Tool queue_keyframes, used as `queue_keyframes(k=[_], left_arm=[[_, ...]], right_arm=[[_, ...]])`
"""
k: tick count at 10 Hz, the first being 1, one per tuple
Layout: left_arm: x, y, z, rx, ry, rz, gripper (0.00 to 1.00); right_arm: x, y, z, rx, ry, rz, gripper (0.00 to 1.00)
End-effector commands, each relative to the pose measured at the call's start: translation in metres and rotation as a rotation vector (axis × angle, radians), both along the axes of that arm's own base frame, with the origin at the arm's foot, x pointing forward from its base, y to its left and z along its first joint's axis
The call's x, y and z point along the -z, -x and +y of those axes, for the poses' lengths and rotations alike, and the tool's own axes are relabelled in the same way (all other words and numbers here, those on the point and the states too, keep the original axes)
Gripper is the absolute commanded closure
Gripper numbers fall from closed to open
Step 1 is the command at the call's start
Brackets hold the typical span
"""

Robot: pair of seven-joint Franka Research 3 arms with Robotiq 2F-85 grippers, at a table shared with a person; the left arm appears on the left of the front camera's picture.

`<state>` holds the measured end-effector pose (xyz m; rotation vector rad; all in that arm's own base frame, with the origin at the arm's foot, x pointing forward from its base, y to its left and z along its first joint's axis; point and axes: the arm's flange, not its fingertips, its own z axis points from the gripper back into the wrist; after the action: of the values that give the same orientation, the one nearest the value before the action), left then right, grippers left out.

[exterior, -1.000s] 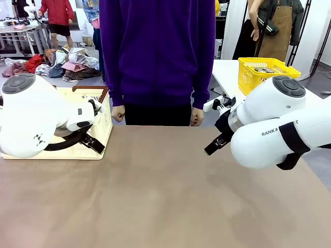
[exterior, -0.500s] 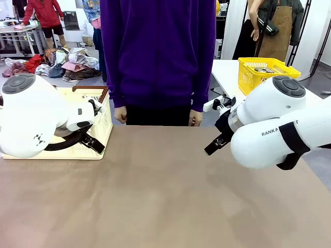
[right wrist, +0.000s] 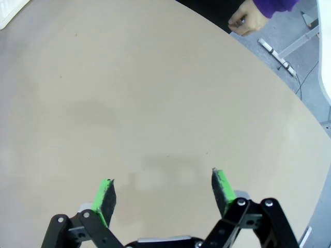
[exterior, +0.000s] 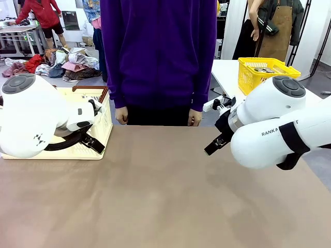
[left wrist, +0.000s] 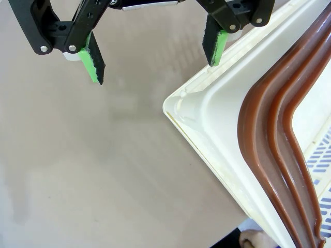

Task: Place the drinks into the Shopping basket.
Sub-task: Pick up one drink and place it into the Shopping basket.

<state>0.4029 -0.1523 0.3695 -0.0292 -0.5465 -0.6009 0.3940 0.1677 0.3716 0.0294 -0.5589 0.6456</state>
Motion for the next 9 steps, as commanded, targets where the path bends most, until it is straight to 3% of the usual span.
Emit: queue_keyframes(k=[1, 3, 4, 5, 7, 8, 9], left_arm=[[-0.006, 0.003, 0.003, -0.013, 0.037, 0.067, 0.00], [-0.024, 0.017, 0.000, 0.028, 0.202, 0.376, 0.00], [-0.035, 0.025, -0.003, 0.002, 0.271, 0.484, 0.00], [-0.048, 0.035, 0.003, 0.056, 0.374, 0.497, 0.00], [-0.093, 0.056, 0.053, 0.144, 0.596, 0.513, 0.00], [-0.129, 0.074, 0.112, 0.161, 0.742, 0.440, 0.00], [-0.150, 0.088, 0.168, 0.074, 0.836, 0.296, 0.00]], right_arm=[[0.001, 0.005, 0.000, 0.006, -0.024, 0.105, 0.00], [-0.025, 0.021, 0.000, 0.072, -0.148, 0.334, 0.00], [-0.036, 0.026, -0.005, 0.143, -0.199, 0.451, 0.00], [-0.052, 0.035, -0.017, 0.144, -0.331, 0.532, 0.00], [-0.097, 0.062, -0.072, -0.018, -0.667, 0.665, 0.00], [-0.123, 0.085, -0.125, 0.015, -0.839, 0.638, 0.00], [-0.138, 0.109, -0.181, 0.081, -0.973, 0.571, 0.00]])
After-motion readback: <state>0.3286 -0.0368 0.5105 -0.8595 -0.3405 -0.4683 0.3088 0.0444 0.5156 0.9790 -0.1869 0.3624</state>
